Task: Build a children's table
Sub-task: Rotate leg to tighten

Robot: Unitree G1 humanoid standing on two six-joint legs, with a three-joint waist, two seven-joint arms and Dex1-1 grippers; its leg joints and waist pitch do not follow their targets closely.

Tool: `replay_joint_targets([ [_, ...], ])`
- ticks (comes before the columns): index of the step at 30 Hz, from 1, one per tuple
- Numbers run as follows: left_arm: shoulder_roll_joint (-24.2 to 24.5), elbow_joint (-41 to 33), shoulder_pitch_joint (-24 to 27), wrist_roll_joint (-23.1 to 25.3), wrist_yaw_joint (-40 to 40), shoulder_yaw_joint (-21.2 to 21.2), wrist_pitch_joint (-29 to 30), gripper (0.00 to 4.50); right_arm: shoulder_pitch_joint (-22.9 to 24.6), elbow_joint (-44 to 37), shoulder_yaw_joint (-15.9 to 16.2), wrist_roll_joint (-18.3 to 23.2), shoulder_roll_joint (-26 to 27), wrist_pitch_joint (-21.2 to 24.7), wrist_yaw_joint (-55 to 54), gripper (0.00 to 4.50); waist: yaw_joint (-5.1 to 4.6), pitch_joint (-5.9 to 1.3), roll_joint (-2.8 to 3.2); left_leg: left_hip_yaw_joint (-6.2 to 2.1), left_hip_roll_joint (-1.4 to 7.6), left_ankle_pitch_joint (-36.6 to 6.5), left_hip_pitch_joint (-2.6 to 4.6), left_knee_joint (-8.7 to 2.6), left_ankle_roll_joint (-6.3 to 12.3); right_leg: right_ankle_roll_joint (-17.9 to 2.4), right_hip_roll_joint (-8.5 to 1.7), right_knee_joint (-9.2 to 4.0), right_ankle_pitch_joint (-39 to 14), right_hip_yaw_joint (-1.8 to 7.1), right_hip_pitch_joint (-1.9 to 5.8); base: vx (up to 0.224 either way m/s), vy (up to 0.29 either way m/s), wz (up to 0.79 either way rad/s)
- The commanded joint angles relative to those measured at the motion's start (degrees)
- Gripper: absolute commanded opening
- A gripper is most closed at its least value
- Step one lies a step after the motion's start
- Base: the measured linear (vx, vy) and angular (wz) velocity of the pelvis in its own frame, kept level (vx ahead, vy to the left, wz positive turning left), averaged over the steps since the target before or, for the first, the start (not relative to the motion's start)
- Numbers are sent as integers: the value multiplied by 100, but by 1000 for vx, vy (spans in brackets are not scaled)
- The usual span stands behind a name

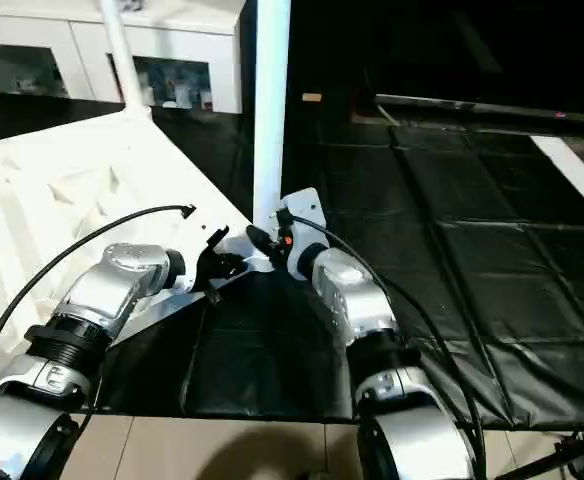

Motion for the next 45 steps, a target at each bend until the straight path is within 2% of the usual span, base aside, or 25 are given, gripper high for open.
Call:
replay_joint_targets([
  [1, -103, -293, 41, -192, -384, -225, -135, 0, 199, -134, 439, 176, 139, 146, 756, 307, 71, -392, 5, 169, -156, -835, -152, -398, 327, -1038, -179, -375, -1482, 219, 476, 0, 0, 0],
  [6, 140, -411, 162, -199, -866, -396, -218, 0, 413, -470, 394, 353, -197, 212, 1285, 352, 88, -387, 28, 183, -145, -873, -120, -392, 376, -1125, -179, -377, -1395, 234, 461, 0, 0, 0],
  [7, 259, -431, 196, -202, -1110, -469, -327, 0, 488, -563, 435, 380, -451, 176, 1667, 358, 108, -382, 42, 185, -136, -889, -115, -397, 364, -1145, -186, -378, -1420, 238, 454, 0, 0, 0],
  [8, 267, -432, 198, -202, -1125, -473, -335, 0, 491, -567, 438, 382, -467, 173, 1693, 365, 135, -385, 33, 185, -135, -944, -109, -398, 363, -1124, -183, -385, -1476, 232, 462, 0, 0, 0],
  [10, 427, -465, 236, -202, -1443, -564, -455, 0, 547, -659, 502, 406, -808, 119, 2251, 396, 161, -369, 66, 199, -128, -1073, -80, -396, 357, -1123, -178, -403, -1545, 243, 428, 0, 0, 0],
  [14, 667, -503, 302, -217, -1950, -688, -717, 0, 534, -728, 555, 445, -1204, 76, 2953, 419, 238, -373, 47, 191, -127, -1102, -91, -400, 333, -1063, -185, -410, -1691, 242, 448, 0, 0, 0],
  [15, 796, -558, 340, -245, -2230, -765, -797, 0, 507, -742, 552, 495, -1350, 88, 3241, 440, 262, -371, 52, 201, -120, -1131, -64, -400, 324, -1081, -186, -417, -1704, 249, 419, 0, 0, 0],
  [16, 796, -558, 340, -245, -2230, -765, -797, 0, 507, -742, 552, 495, -1350, 88, 3241, 440, 269, -374, 73, 194, -110, -1150, -60, -407, 308, -1115, -182, -405, -1649, 250, 424, 0, 0, 0],
  [17, 855, -592, 361, -267, -2376, -798, -837, 0, 492, -742, 552, 524, -1415, 97, 3366, 447, 275, -371, 67, 191, -104, -1121, -65, -408, 292, -1135, -188, -397, -1606, 250, 427, 0, 0, 0],
  [21, 1108, -653, 403, -295, -2883, -942, -1056, 0, 340, -547, 679, 516, -1703, 43, 3830, 447, 317, -385, 64, 187, -114, -1002, -81, -401, 260, -1177, -186, -359, -1459, 245, 452, 0, 0, 0],
  [22, 1154, -643, 404, -306, -2994, -967, -1149, 0, 322, -538, 704, 562, -1742, 72, 4007, 447, 313, -386, 16, 194, -114, -986, -92, -398, 279, -1173, -182, -360, -1466, 244, 457, 0, 0, 0],
  [25, 1286, -638, 405, -326, -3312, -1054, -1357, 0, 295, -524, 786, 671, -1805, 97, 4538, 447, 337, -386, 30, 197, -102, -943, -101, -392, 320, -1176, -189, -345, -1458, 246, 456, 0, 0, 0],
  [26, 1325, -662, 413, -330, -3408, -1084, -1398, 0, 283, -504, 812, 683, -1811, 56, 4669, 447, 352, -388, -2, 201, -98, -916, -101, -387, 334, -1178, -189, -345, -1453, 243, 456, 0, 0, 0],
  [30, 1442, -840, 484, -357, -3715, -1213, -1512, 0, 199, -366, 847, 693, -1767, -126, 4886, 447, 391, -389, 12, 198, -79, -903, -88, -394, 281, -1208, -210, -321, -1478, 248, 438, 0, 0, 0],
  [32, 1474, -965, 539, -365, -3834, -1304, -1545, 0, 120, -235, 902, 686, -1726, -166, 4984, 419, 394, -380, 9, 201, -81, -931, -88, -397, 249, -1215, -206, -327, -1506, 249, 440, 0, 0, 0],
  [34, 1483, -983, 553, -339, -3858, -1343, -1589, 0, 85, -181, 925, 684, -1690, -164, 5025, 419, 401, -381, 21, 201, -81, -940, -89, -395, 241, -1199, -205, -325, -1518, 249, 438, 0, 0, 0],
  [40, 1453, -904, 523, -258, -3842, -1380, -1683, 0, 27, -52, 1010, 669, -1593, -200, 5217, 370, 401, -388, 13, 199, -90, -910, -104, -390, 220, -1156, -203, -325, -1554, 248, 453, 0, 0, 0],
  [42, 1463, -900, 518, -248, -3845, -1382, -1696, 0, 13, -5, 1038, 671, -1568, -228, 5283, 336, 402, -389, 27, 197, -89, -916, -99, -392, 211, -1148, -201, -324, -1566, 247, 446, 0, 0, 0],
  [45, 1476, -906, 527, -241, -3838, -1387, -1711, 0, 2, 39, 1056, 668, -1543, -249, 5340, 325, 405, -395, 24, 198, -87, -880, -97, -389, 216, -1165, -197, -317, -1500, 247, 448, 0, 0, 0],
])
